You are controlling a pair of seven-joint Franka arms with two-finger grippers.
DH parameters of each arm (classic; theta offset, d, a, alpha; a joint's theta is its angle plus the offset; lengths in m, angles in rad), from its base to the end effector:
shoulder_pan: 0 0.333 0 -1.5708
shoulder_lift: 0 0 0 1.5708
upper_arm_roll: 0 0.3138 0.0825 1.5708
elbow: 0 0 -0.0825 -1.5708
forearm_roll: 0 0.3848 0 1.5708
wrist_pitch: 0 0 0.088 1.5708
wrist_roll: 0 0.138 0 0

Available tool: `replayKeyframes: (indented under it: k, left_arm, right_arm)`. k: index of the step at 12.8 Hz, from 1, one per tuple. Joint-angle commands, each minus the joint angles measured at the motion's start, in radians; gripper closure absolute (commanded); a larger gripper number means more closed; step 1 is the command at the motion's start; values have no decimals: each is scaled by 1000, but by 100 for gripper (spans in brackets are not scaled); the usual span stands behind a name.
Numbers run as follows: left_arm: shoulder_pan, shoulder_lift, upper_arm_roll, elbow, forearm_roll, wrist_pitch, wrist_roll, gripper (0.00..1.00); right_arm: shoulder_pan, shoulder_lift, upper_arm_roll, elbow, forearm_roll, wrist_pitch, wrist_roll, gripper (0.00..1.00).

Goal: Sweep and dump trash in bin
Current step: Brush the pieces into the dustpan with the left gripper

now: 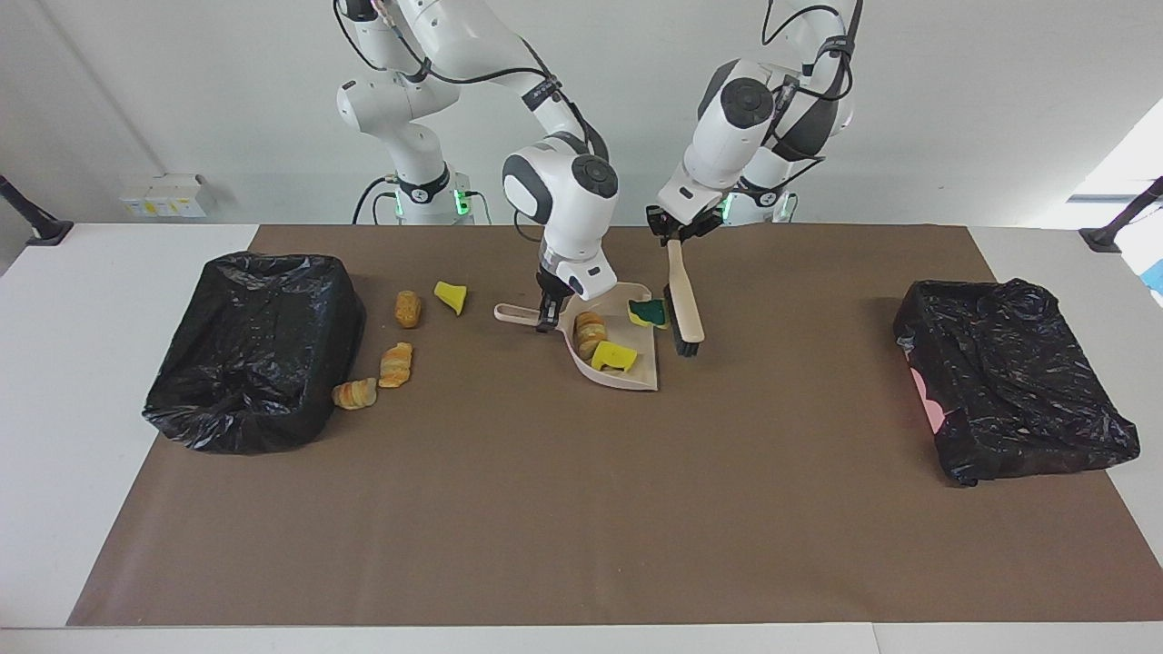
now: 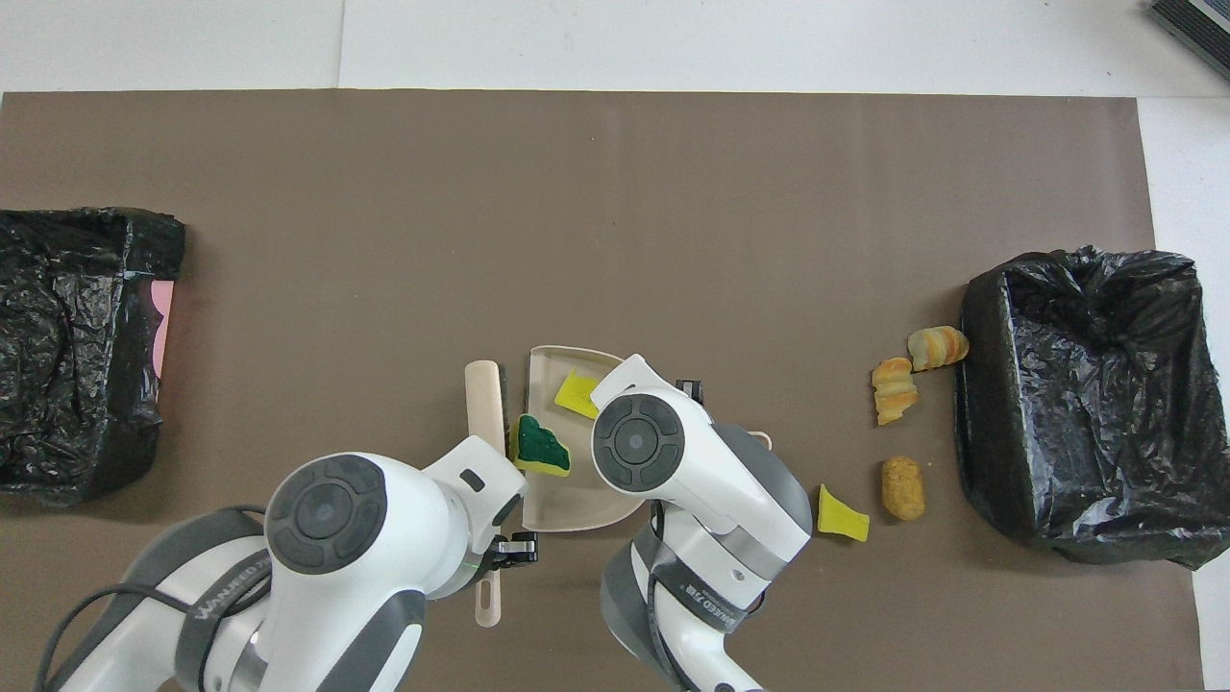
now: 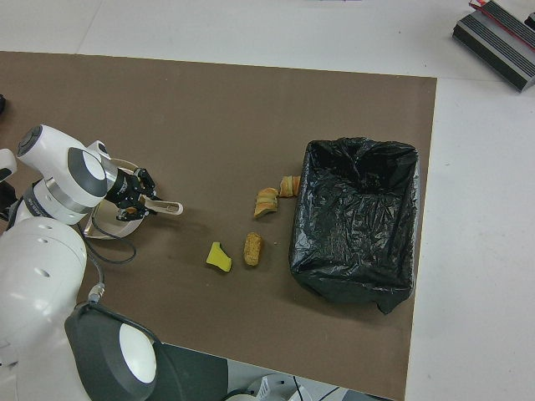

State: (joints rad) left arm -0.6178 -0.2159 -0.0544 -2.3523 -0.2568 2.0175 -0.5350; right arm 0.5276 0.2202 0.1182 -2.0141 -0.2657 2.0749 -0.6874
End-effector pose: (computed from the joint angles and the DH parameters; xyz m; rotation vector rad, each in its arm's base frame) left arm 0.3424 -0.3005 0.3751 3.0151 -0.0151 -0.3299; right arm 0.4678 0.3258 0.3015 2.1713 1.9817 -0.2352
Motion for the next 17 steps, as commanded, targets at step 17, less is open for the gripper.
replayKeyframes:
  k: [17]
  left_arm:
    - [-145,-94,14,-16,-36,-240,-111,100]
  right_arm:
    - [-15,2,9,-49,0,85,-17,100]
